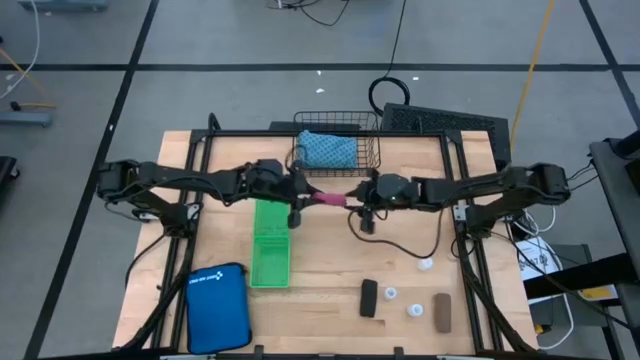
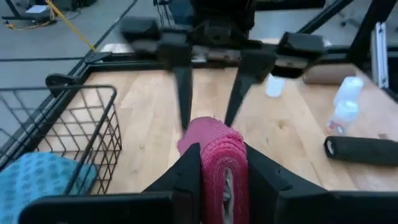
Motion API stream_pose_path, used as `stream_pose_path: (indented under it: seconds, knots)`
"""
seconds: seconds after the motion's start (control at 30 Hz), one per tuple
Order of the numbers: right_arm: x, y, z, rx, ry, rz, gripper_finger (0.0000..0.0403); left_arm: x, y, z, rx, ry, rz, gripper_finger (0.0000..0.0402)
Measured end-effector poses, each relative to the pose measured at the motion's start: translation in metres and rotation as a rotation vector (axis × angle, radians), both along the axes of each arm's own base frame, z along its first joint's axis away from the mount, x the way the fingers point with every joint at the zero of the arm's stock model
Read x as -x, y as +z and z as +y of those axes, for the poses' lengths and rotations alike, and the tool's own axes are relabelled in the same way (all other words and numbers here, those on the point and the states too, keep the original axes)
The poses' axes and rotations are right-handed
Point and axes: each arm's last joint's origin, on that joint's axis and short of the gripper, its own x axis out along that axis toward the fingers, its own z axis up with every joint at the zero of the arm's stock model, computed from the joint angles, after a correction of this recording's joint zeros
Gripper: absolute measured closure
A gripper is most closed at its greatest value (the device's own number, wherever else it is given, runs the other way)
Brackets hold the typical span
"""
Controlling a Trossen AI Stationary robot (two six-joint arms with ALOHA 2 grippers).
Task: Pick & Place Medicine items
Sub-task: Put the pink bandage into the top green bin
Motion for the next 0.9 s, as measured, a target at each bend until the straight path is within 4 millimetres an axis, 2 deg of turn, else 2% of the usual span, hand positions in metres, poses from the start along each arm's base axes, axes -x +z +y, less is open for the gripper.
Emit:
stream_pose_path:
  seconds: [0.07, 0.17, 0.3, 0.37, 0.53, 0.73, 0.9]
  knots:
    - [0.009, -0.002, 0.000, -0.007, -0.047, 0.058, 0.0240, 0.009, -0.005, 0.004, 0.019, -0.002, -0.084, 0.0322]
    - [0.019, -0.002, -0.001, -0.019, -0.095, 0.040, 0.0235, 0.026, -0.008, 0.008, 0.041, -0.011, -0.238, 0.0322]
    - [0.022, -0.012, -0.002, -0.003, -0.124, -0.073, 0.0236, 0.042, -0.014, 0.009, 0.072, -0.015, -0.398, 0.0322]
    - [0.019, -0.010, -0.002, 0.015, -0.102, -0.218, 0.0235, 0.046, -0.015, 0.006, 0.083, -0.038, -0.440, 0.0322]
    - [0.008, -0.011, -0.001, 0.031, 0.021, -0.477, 0.0221, 0.043, -0.015, -0.001, 0.087, -0.066, -0.453, 0.0322]
    - [-0.009, -0.019, -0.002, 0.058, 0.029, -0.596, 0.0178, 0.039, -0.014, -0.006, 0.075, -0.089, -0.455, 0.0322]
    - [-0.013, -0.017, 0.000, 0.066, 0.087, -0.678, 0.0156, 0.039, -0.013, -0.006, 0.075, -0.099, -0.461, 0.0322]
